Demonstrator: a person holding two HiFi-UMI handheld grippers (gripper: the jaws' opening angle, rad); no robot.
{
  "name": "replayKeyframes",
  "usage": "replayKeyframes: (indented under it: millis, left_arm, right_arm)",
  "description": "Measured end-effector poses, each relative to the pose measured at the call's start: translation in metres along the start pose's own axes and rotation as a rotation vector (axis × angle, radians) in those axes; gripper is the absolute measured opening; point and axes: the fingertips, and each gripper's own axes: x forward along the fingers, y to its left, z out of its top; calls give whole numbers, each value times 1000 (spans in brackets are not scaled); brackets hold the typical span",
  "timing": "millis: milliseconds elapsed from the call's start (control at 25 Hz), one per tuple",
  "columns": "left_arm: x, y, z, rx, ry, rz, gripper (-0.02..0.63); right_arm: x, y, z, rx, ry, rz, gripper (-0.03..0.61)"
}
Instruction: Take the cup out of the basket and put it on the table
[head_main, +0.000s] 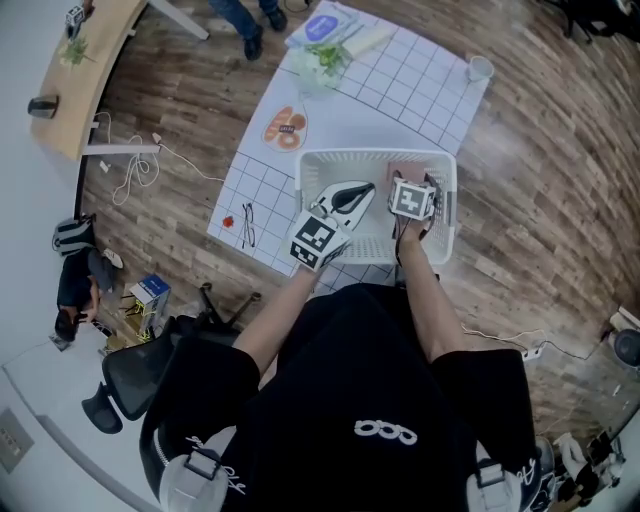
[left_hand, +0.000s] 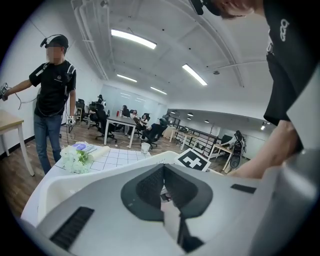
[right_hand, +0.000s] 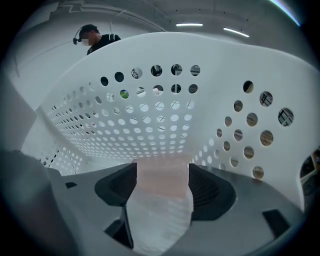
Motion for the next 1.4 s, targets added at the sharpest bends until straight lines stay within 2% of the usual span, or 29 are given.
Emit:
replayKeyframes:
  millis: [200, 400, 600, 720, 1160, 1400]
  left_arm:
    - [-1, 5, -6, -3, 11, 12, 9]
    - [-3, 8, -10, -4, 15, 19, 9]
    - [-7, 8, -10, 0, 10, 29, 9]
    - [-10, 8, -9, -1, 4, 36, 9]
    - [-31, 5, -12, -15, -13, 74, 9]
    - [-45, 1, -12, -18, -27, 102, 9]
  right_arm:
    - [7, 0, -16, 21, 66, 32, 307]
    - [5, 5, -4, 8, 13, 98, 297]
    - [-2, 9, -2, 20, -11, 153, 183]
    - [-5, 15, -2, 9, -13, 195, 145]
    - [-21, 46, -2, -15, -41, 348, 61]
    - [-32, 70, -3, -94, -57, 436, 35]
